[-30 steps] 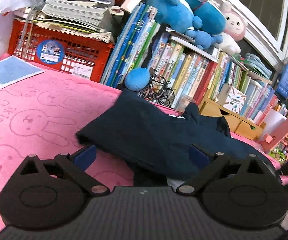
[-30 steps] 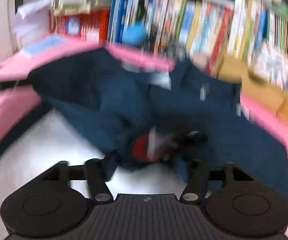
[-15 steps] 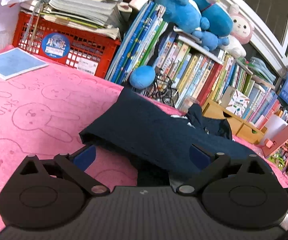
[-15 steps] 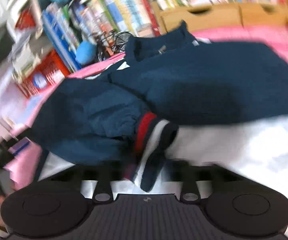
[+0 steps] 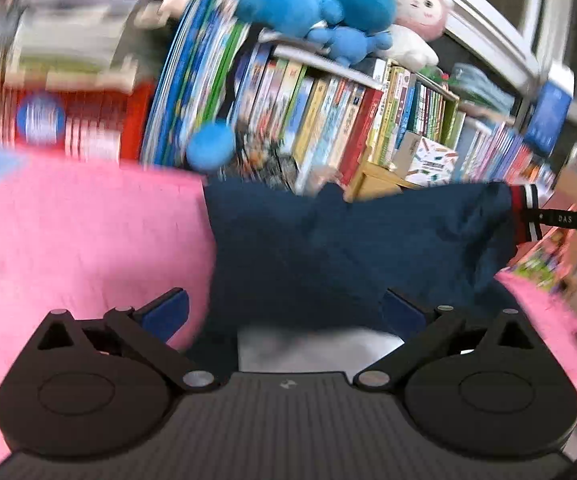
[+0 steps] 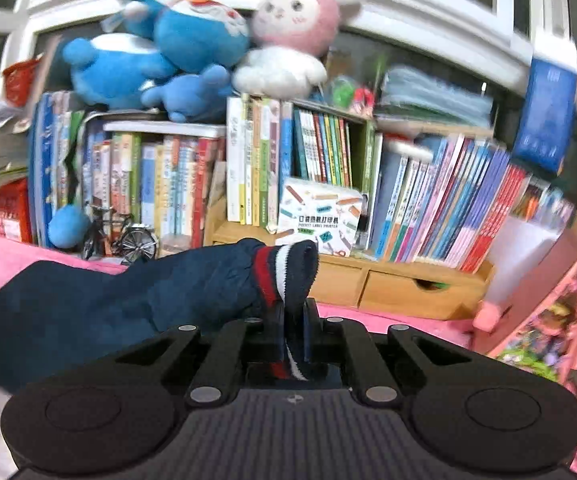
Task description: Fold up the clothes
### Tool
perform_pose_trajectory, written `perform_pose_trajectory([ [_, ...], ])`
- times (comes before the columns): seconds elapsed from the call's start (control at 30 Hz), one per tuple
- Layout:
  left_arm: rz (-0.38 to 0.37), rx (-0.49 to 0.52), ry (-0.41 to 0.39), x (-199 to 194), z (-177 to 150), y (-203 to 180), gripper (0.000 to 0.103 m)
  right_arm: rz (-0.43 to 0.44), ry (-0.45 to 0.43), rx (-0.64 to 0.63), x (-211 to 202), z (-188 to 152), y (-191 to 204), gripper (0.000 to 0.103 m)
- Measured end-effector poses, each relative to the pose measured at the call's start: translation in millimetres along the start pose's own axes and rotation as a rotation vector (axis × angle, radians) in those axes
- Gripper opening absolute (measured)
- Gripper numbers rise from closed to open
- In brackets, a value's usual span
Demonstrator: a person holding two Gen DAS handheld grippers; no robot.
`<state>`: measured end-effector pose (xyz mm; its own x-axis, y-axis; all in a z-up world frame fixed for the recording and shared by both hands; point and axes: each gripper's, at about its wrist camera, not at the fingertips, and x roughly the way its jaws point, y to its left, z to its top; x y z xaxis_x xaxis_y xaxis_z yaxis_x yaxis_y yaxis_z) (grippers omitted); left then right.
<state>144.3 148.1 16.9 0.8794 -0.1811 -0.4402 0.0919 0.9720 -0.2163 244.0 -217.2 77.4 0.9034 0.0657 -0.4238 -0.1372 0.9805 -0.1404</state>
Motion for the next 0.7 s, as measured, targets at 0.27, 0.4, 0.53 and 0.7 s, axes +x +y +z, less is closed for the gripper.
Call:
perform_pose_trajectory([
  [0.27, 0.370, 0.422, 0.108, 59, -32, -30, 0.103, -0.011, 0.303, 0.154, 86, -71, -28, 0.016],
  [0.4, 0.481, 0.396, 0.135, 61, -33, -10, 0.103, 0.010, 0.289, 0.162, 71, -87, -38, 0.037],
  [0.53, 0.515, 0.232, 0.130, 44, -15, 8, 0.100, 0.062, 0.159, 0.191, 40, -75, -43, 0.050],
  [0.7, 0.315, 0.185, -0.016, 21, 12, -26, 0.103, 0.251, 0.119, 0.150, 44, -59, 7, 0.054],
])
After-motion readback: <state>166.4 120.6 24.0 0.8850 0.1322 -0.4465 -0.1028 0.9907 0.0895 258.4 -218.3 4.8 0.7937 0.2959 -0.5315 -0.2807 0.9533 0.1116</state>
